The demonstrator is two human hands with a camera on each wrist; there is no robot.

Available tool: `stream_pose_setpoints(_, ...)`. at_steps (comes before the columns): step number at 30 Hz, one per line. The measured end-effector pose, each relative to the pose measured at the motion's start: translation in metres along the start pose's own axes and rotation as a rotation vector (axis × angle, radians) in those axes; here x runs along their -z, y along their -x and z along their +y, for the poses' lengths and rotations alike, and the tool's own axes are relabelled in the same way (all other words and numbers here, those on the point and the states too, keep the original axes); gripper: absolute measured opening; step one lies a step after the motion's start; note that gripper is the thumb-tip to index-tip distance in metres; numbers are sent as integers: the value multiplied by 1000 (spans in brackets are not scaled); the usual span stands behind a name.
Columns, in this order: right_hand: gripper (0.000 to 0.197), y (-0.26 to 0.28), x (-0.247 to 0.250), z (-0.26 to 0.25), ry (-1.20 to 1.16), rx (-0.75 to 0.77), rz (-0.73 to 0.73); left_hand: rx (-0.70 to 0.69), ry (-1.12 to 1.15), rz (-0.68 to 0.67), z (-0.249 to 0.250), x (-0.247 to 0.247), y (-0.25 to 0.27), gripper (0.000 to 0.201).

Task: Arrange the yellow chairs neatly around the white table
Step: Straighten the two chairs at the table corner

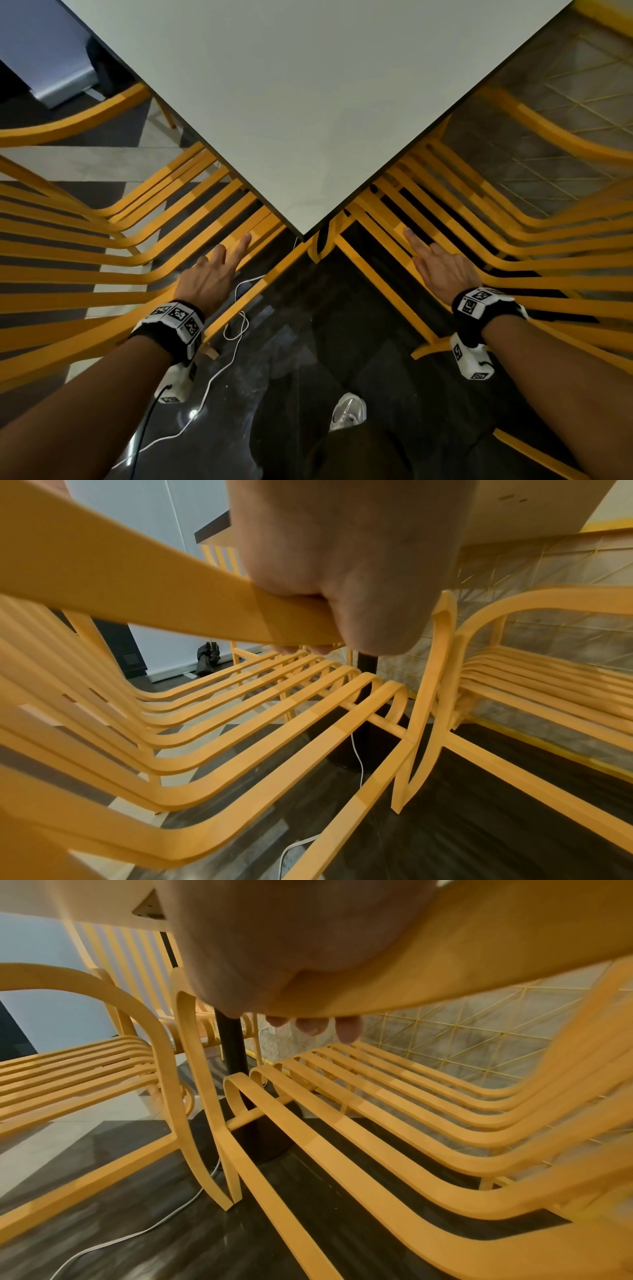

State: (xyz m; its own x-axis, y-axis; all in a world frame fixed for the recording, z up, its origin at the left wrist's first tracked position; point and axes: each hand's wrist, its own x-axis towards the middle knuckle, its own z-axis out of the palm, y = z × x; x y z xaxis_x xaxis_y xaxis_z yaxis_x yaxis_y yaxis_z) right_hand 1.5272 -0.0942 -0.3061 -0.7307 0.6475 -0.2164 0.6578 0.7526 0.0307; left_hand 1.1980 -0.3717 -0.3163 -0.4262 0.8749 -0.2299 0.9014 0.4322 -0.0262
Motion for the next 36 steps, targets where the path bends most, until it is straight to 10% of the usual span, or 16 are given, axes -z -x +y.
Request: stream_pose_setpoints(36, 67, 10, -8, 22, -62, 13, 64, 19, 4, -30, -2, 2, -1, 97)
